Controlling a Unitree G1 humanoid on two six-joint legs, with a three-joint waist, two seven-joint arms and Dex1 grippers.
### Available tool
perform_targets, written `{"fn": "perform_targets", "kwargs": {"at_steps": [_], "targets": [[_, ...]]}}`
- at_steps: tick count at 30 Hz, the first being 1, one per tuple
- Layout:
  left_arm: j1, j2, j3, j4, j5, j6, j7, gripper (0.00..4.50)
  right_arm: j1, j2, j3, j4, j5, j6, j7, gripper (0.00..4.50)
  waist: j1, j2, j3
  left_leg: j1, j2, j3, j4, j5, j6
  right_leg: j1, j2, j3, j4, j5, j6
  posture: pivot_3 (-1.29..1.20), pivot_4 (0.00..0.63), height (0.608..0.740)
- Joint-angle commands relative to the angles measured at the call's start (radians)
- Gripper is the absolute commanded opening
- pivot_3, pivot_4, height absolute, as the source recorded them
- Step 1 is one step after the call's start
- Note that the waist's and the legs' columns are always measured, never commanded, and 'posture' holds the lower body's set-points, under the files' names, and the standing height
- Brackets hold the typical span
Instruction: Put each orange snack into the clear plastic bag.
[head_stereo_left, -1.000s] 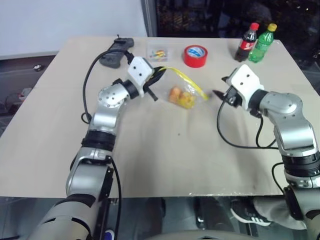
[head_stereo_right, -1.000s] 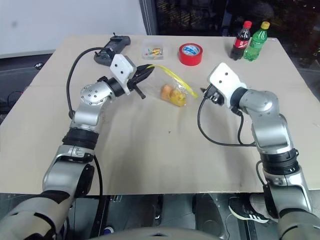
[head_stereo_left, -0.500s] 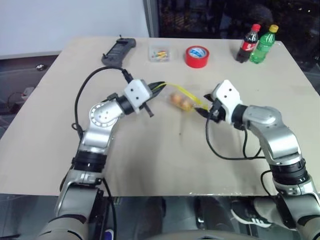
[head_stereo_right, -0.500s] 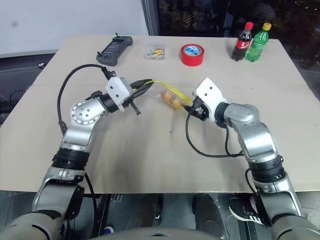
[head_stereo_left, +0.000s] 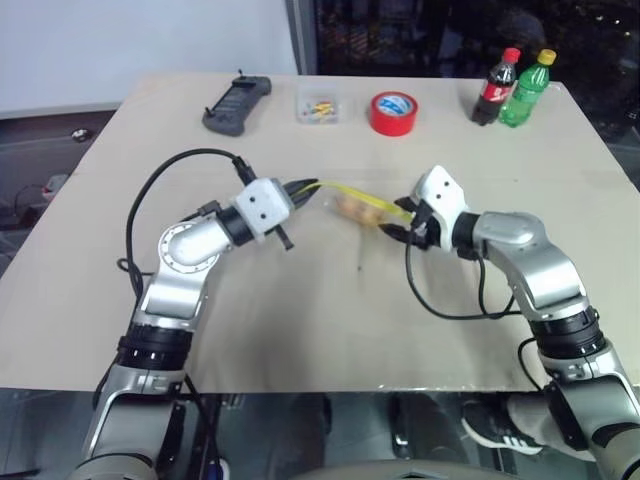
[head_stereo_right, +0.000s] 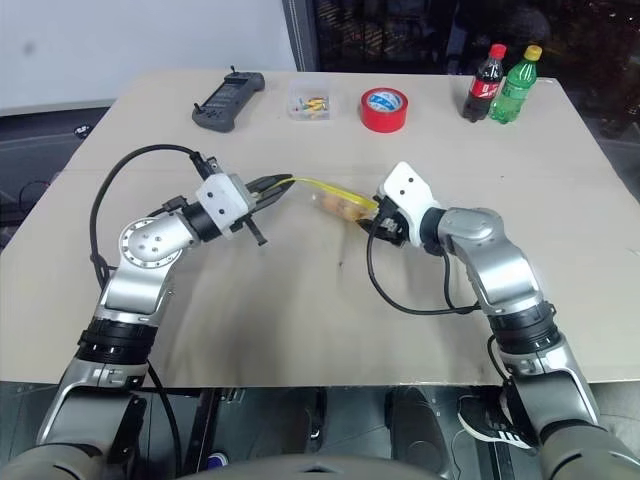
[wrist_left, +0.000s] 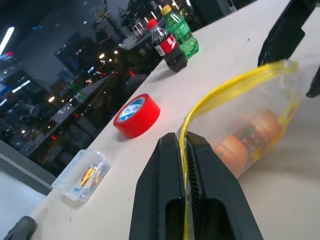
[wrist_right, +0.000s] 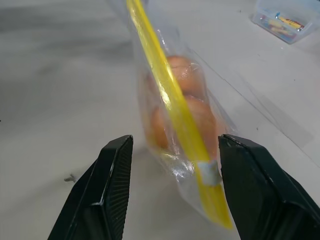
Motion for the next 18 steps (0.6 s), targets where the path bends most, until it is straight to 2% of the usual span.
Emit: {"fn": "perform_targets", "kwargs": {"at_steps": [1, 2, 6, 7, 14, 18], "targets": [[0.007, 0.011, 0.026, -0.058, -0.001, -0.011, 0.019, 0.0, -0.024, -0.008, -0.003, -0.014, 0.008, -0.023, 0.003, 2.25, 0.0, 0.0, 0.0, 0.0, 0.0, 0.0, 0.0, 0.0, 0.0, 0.0, 0.0, 0.0, 0.0, 0.0, 0.0, 0.0, 0.15, 0.74], [0.009, 0.012, 0.026, -0.058, 0.0, -0.012, 0.021, 0.0, -0.023, -0.009, -0.005, -0.017, 0.012, -0.019, 0.006, 2.0, 0.0, 0.0, 0.0, 0.0, 0.0, 0.0, 0.0, 0.0, 0.0, 0.0, 0.0, 0.0, 0.0, 0.0, 0.0, 0.0, 0.15, 0.74], [0.015, 0.014, 0.024, -0.06, 0.005, -0.015, 0.025, 0.0, -0.021, -0.017, -0.011, -0.035, 0.025, -0.008, 0.016, 0.21, 0.0, 0.0, 0.0, 0.0, 0.0, 0.0, 0.0, 0.0, 0.0, 0.0, 0.0, 0.0, 0.0, 0.0, 0.0, 0.0, 0.15, 0.74], [0.016, 0.014, 0.023, -0.061, 0.005, -0.016, 0.027, 0.0, -0.021, -0.019, -0.011, -0.037, 0.028, -0.006, 0.019, 0.08, 0.0, 0.0, 0.0, 0.0, 0.0, 0.0, 0.0, 0.0, 0.0, 0.0, 0.0, 0.0, 0.0, 0.0, 0.0, 0.0, 0.15, 0.74], [0.019, 0.006, 0.024, -0.063, 0.011, -0.008, 0.041, 0.0, -0.024, -0.054, -0.007, -0.039, 0.011, -0.023, 0.021, 0.08, 0.0, 0.0, 0.0, 0.0, 0.0, 0.0, 0.0, 0.0, 0.0, 0.0, 0.0, 0.0, 0.0, 0.0, 0.0, 0.0, 0.15, 0.74], [-0.07, -0.042, 0.024, 0.033, 0.022, 0.015, 0.093, 0.0, -0.103, -0.126, -0.011, 0.074, -0.121, -0.146, -0.063, 0.08, 0.002, 0.0, 0.0, 0.0, 0.0, 0.0, 0.0, 0.0, 0.0, 0.0, 0.0, 0.0, 0.0, 0.0, 0.0, 0.0, 0.15, 0.74]]}}
